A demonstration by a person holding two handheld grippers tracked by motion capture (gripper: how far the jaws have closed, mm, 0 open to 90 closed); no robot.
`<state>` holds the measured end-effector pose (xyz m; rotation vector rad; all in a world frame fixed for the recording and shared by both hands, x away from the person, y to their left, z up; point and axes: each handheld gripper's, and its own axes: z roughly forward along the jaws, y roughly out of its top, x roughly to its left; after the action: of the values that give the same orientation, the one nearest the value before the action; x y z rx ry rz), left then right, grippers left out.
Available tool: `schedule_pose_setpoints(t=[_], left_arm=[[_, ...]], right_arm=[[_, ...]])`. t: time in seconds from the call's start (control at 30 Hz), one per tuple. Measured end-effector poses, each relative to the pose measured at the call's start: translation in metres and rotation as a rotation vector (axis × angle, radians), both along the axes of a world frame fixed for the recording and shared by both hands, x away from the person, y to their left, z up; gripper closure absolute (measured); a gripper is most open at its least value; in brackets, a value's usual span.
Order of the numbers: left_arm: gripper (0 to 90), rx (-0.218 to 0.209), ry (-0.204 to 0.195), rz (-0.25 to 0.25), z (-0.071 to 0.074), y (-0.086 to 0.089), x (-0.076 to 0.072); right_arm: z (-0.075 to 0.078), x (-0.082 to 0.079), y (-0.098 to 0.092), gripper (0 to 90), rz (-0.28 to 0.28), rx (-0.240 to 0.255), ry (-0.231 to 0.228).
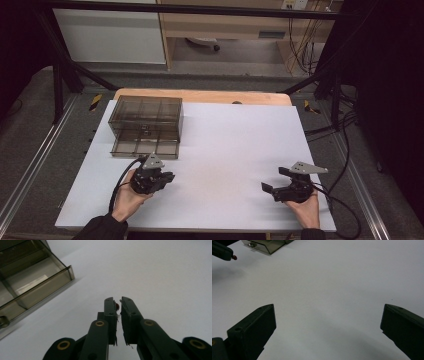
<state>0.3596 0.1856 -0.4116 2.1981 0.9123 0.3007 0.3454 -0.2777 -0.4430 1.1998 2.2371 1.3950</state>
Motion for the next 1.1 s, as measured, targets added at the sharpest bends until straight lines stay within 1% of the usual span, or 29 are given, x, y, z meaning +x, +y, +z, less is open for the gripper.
schedule_pose_setpoints(t=[0.13,0.17,0.3,0.37,0.4,0.43,0.47,0.53,0.77,0.93,0.97,1.0,1.03,1.07,1.1], left_arm=[[82.6,0.003,-0.002,0.019,0.003,0.011,0.005],[82.6,0.003,-0.002,0.019,0.003,0.011,0.005],[82.6,0.005,-0.005,0.045,0.009,0.026,0.012],[82.6,0.004,-0.004,0.051,0.01,0.028,0.013],[82.6,0.005,-0.006,0.065,0.012,0.034,0.016],[82.6,0.005,-0.006,0.065,0.012,0.034,0.016],[82.6,0.007,-0.008,0.077,0.015,0.04,0.019],[82.6,0.004,-0.011,0.092,0.017,0.046,0.022],[82.7,0.013,-0.019,0.134,0.024,0.065,0.033],[82.7,0.015,-0.02,0.163,0.025,0.077,0.041],[82.7,0.015,-0.02,0.163,0.025,0.077,0.041],[82.7,0.019,-0.022,0.178,0.024,0.082,0.045],[82.7,0.019,-0.022,0.178,0.024,0.082,0.045],[82.7,0.024,-0.021,0.194,0.023,0.087,0.049],[82.7,0.024,-0.021,0.194,0.023,0.087,0.049]], right_arm=[[0.0,0.0,0.0,0.6,0.0,0.0,-0.001],[0.0,0.0,0.0,0.6,0.0,0.0,-0.001],[0.0,0.0,0.0,0.6,-0.002,0.0,0.0],[0.0,0.0,0.0,0.6,-0.002,0.0,0.001],[0.0,0.0,0.0,0.6,-0.001,0.0,0.0],[0.0,0.0,0.0,0.6,-0.001,0.0,0.0],[0.0,0.0,0.0,0.6,0.0,-0.001,0.002],[0.0,0.0,0.0,0.6,-0.001,0.0,0.001],[0.0,0.0,0.0,0.6,0.0,-0.002,0.001],[0.0,0.0,0.0,0.6,-0.002,0.0,0.001],[0.0,0.0,0.0,0.6,-0.002,-0.001,0.001],[0.0,0.0,0.0,0.6,-0.001,0.0,0.001],[0.0,0.0,0.0,0.6,-0.001,0.0,0.001],[0.0,0.0,0.0,0.6,-0.001,-0.001,0.0],[0.0,0.0,0.0,0.6,-0.001,-0.001,0.0]])
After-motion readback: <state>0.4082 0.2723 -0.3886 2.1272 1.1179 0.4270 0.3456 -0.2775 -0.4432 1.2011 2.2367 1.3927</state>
